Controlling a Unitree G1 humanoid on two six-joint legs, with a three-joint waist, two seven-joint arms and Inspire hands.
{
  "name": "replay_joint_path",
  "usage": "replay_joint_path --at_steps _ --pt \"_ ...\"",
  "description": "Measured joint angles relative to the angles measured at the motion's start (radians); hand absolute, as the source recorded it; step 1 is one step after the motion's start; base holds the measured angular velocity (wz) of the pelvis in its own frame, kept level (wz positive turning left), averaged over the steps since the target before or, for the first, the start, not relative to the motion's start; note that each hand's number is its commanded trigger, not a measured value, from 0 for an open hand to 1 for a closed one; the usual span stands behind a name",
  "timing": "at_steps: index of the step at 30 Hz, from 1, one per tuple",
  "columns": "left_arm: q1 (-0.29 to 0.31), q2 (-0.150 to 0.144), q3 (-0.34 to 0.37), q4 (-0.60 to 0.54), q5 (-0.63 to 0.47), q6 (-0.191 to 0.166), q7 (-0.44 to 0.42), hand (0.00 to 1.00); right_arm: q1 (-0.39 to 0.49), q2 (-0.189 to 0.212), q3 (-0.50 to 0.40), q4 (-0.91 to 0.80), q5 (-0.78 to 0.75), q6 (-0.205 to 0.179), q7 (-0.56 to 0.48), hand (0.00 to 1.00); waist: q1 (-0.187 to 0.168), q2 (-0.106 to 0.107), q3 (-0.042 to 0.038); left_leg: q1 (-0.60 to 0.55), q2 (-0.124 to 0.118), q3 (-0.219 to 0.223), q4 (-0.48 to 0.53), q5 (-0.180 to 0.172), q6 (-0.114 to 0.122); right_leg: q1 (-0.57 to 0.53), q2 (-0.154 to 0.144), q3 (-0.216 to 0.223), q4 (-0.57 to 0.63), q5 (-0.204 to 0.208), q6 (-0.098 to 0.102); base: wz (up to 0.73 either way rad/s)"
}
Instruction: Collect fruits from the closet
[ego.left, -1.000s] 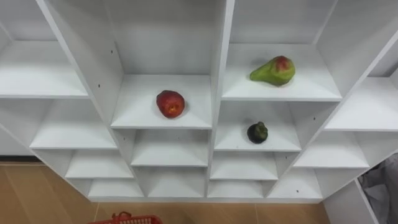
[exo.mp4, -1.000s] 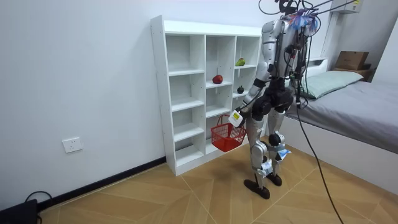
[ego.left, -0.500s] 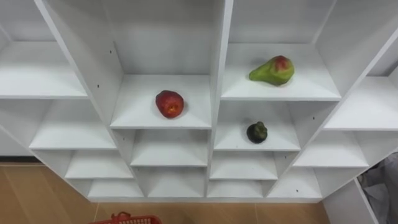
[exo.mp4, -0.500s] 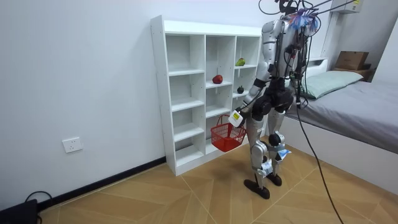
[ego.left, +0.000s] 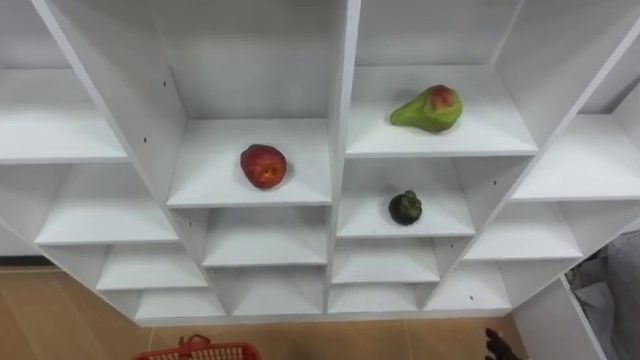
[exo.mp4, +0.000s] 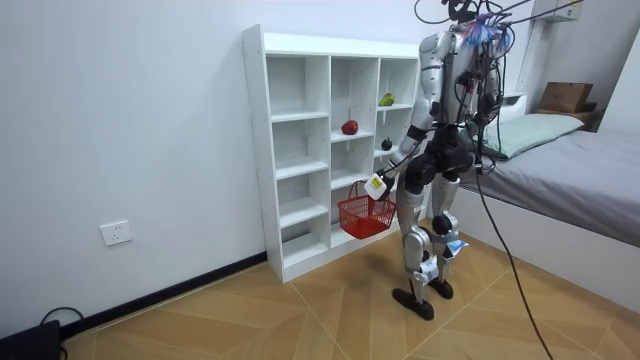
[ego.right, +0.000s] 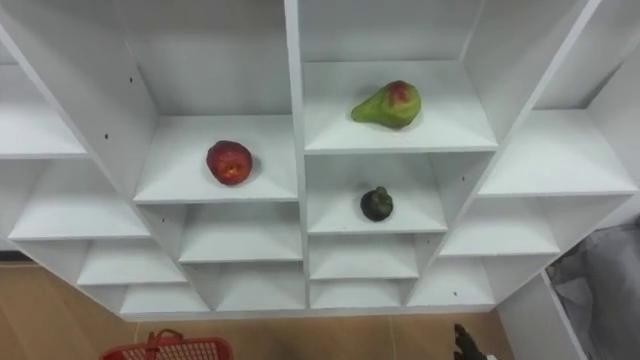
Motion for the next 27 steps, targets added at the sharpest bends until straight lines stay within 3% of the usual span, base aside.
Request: replay_joint_path --at_steps 4,7,14,21,27 --pt "-0.005 0.0 -0.006 0.005 0.0 -0.015 0.002 1.0 0.027 0.011 0.004 -0.146 -0.129 -0.022 -0.03 0.0 -0.003 0.001 -0.0016 -0.005 0.003 0.024 0.0 0.0 0.0 -0.016 0.002 0.01 0.002 0.005 0.0 -0.13" --pt "-0.003 0.0 -0.024 0.001 0.0 -0.017 0.002 1.0 0.076 0.011 0.005 -0.318 -0.158 -0.031 -0.064 0.0 -0.003 0.007 -0.003 -0.01 0.003 0.027 0.0 0.0 0.0 -0.021 0.002 0.017 0.001 0.009 0.001 -0.05" --pt "0.031 -0.001 -0.046 -0.02 -0.001 -0.018 -0.002 1.0 0.084 0.006 0.004 -0.545 -0.23 -0.067 -0.148 0.0 -0.025 0.009 -0.0027 -0.009 0.003 0.036 -0.001 0.0 0.001 -0.027 0.005 0.037 0.017 0.011 0.002 -0.07" --pt "0.03 0.0 -0.053 -0.014 -0.002 -0.018 -0.008 1.0 0.076 0.005 0.007 -0.647 -0.251 -0.075 -0.21 0.0 -0.023 0.013 -0.0004 -0.005 0.002 0.035 -0.009 0.0 0.001 -0.026 0.004 0.037 0.016 0.011 0.003 0.0" --pt "0.029 0.0 -0.062 -0.014 -0.002 -0.018 -0.007 1.0 0.064 -0.024 0.047 -0.718 -0.256 -0.085 -0.295 0.0 -0.017 0.01 0.0 -0.001 0.001 0.036 -0.011 0.0 0.001 -0.02 0.005 0.037 0.015 0.011 0.003 0.0"
